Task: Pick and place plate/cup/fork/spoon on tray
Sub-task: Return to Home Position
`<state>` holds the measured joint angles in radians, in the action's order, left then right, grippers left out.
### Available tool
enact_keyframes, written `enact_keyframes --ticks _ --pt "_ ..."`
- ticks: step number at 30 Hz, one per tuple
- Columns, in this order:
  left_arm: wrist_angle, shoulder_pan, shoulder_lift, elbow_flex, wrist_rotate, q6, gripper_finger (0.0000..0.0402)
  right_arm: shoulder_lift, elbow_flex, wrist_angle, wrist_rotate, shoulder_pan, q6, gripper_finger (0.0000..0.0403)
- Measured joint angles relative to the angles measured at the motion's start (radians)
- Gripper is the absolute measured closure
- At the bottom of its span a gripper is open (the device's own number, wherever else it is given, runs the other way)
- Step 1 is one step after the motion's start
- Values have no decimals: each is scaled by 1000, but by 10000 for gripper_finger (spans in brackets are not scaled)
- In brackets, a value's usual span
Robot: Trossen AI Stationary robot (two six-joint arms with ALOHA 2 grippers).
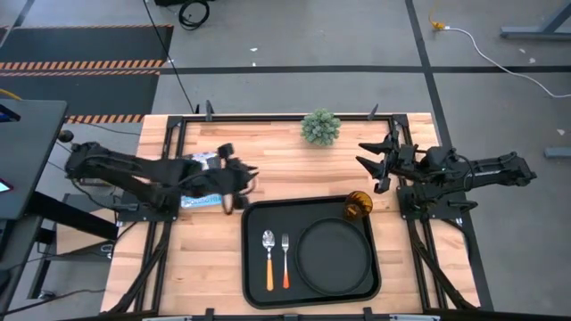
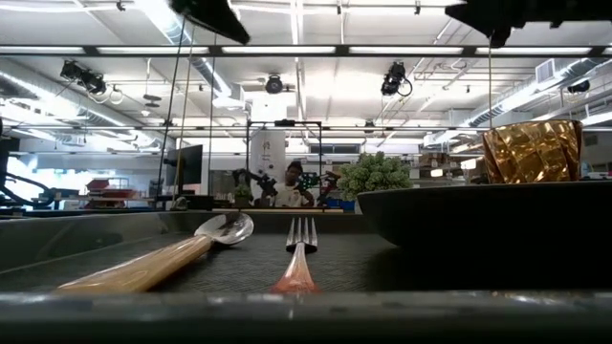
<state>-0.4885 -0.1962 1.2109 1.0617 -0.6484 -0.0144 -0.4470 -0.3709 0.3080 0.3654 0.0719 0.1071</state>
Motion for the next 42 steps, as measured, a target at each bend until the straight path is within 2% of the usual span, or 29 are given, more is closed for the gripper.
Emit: enact_keyframes --ticks 8,13,18,23,34,42 --pt "151 -63 -275 -237 17 -59 357 173 58 -38 36 0 -32 207" --pt "310 -89 -440 -389 42 -53 370 280 97 -48 39 0 -67 207" --pt "463 -105 -584 -537 45 -47 380 338 147 -54 86 0 -90 207" --pt "625 -120 -701 -669 70 -32 387 379 192 -49 90 0 -109 207" --pt "1138 -121 -843 -973 200 78 390 443 286 -77 87 0 -169 207" --pt "1110 -97 -867 -1011 240 122 390 443 359 -61 107 -1 -263 207"
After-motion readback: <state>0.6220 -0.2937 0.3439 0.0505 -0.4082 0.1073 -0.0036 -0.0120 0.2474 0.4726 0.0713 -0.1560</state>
